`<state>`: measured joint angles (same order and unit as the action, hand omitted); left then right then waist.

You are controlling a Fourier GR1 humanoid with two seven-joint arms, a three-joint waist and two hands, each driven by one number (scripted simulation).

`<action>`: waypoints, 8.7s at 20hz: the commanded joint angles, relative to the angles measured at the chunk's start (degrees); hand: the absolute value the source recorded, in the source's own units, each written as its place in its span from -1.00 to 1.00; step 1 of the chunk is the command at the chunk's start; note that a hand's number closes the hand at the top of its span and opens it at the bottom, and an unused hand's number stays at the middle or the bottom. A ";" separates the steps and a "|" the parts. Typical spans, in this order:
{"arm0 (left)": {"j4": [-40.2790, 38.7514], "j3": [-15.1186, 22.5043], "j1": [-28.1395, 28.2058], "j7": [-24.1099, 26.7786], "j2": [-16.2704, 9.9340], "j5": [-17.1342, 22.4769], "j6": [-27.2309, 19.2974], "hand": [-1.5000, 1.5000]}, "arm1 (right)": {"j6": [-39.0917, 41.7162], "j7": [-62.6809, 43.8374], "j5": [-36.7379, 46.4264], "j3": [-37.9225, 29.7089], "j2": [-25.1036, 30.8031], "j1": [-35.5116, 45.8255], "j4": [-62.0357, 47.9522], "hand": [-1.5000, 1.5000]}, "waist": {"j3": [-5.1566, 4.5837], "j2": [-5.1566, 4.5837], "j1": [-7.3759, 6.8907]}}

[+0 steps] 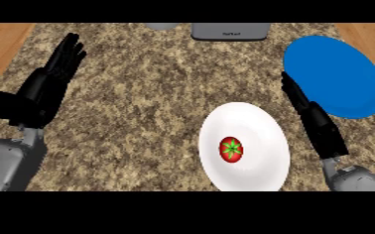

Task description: Pick the tomato from the plate and place it in the plate

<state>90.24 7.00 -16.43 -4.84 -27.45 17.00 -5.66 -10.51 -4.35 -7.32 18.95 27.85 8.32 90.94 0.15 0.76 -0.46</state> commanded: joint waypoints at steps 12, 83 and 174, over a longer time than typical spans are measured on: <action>-10.47 3.76 17.16 -4.14 11.09 1.64 -6.30 0.00 | -40.24 -2.43 17.73 -18.15 -4.16 -13.62 11.21 -1.00 | -0.35 0.22 5.14; -3.73 2.23 17.55 -10.57 18.94 -7.64 -2.27 0.00 | -0.74 -54.42 66.82 10.27 -27.83 -2.23 -11.45 1.00 | -0.14 -0.74 0.27; -5.92 -1.61 15.34 -9.68 20.92 -9.60 2.51 0.00 | 27.77 45.45 10.41 -51.20 19.09 28.19 -82.05 -1.00 | 0.26 -1.79 -1.93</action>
<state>82.25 5.96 -1.00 -11.81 -6.19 6.51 -3.01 9.86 38.93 3.45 -32.11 44.74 39.08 9.45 0.50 -1.20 -2.60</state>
